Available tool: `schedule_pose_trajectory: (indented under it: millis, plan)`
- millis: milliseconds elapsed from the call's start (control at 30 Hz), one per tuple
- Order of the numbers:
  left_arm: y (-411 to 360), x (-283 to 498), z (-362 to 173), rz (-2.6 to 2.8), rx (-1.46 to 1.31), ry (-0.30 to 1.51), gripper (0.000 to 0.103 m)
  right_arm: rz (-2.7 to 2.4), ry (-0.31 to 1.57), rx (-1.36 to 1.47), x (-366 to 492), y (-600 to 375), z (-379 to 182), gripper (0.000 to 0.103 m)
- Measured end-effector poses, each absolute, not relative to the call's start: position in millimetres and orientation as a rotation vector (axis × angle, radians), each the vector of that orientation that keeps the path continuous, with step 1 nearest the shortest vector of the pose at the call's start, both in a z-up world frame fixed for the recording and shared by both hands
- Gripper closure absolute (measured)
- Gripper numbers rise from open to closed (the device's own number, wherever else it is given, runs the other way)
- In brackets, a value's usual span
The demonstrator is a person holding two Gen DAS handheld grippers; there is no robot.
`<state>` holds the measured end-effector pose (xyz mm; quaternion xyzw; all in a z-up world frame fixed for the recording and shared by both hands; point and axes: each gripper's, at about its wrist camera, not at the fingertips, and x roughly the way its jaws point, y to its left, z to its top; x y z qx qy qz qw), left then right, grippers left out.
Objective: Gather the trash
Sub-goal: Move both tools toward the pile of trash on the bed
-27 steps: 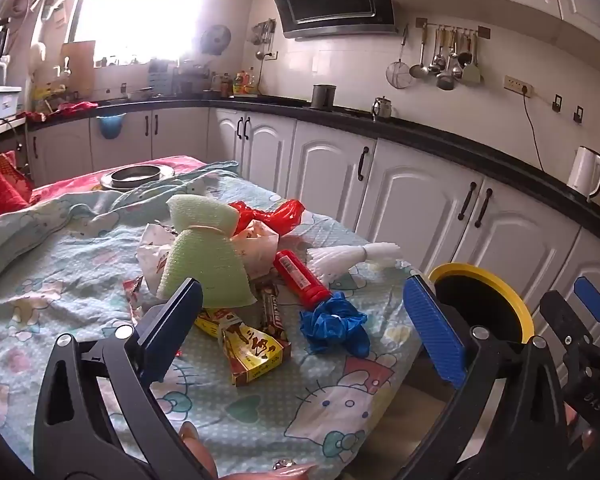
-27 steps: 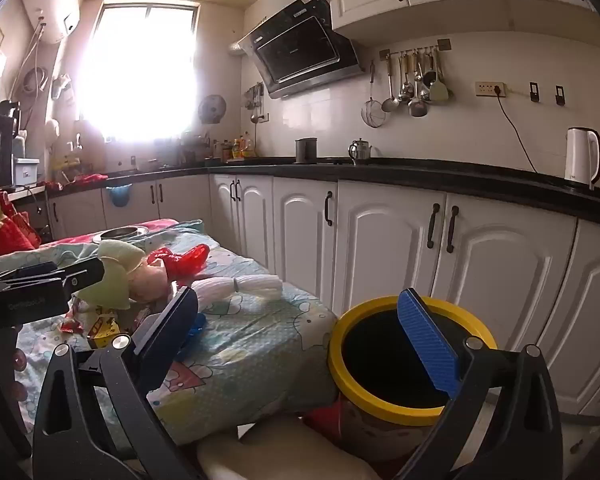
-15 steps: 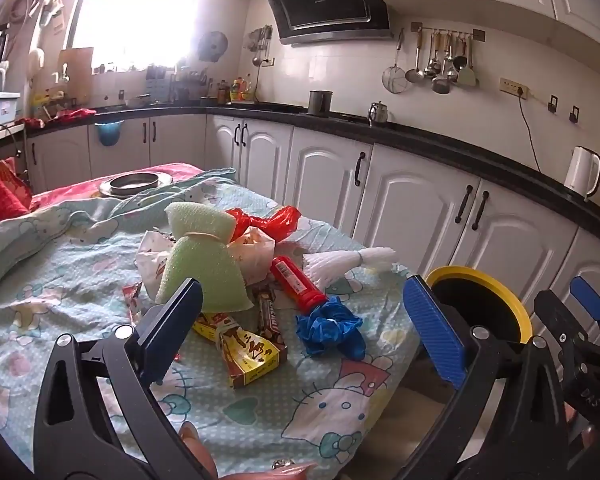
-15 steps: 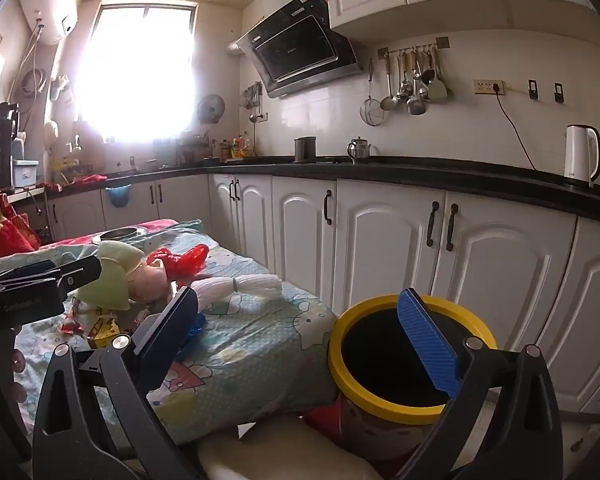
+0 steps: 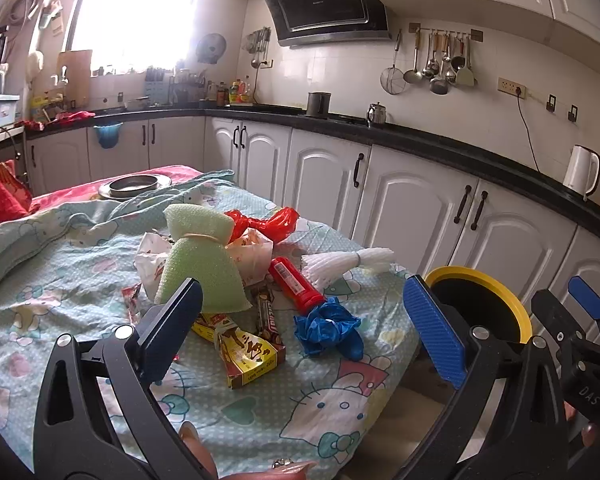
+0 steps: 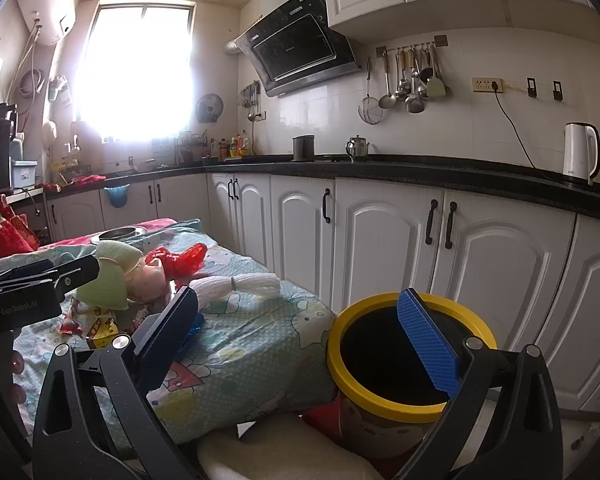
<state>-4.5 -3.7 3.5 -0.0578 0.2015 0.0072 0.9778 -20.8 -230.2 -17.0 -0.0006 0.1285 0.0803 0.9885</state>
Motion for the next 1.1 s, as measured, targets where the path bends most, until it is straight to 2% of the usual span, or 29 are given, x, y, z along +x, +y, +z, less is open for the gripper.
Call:
schedule_pose_trajectory:
  millis: [1100]
  plan:
    - [-3.5, -4.2, 4.1, 0.015, -0.118, 0.407, 0.011, 0.185, 0.269, -0.021, -21.5, -225.4, -23.2, 0.006]
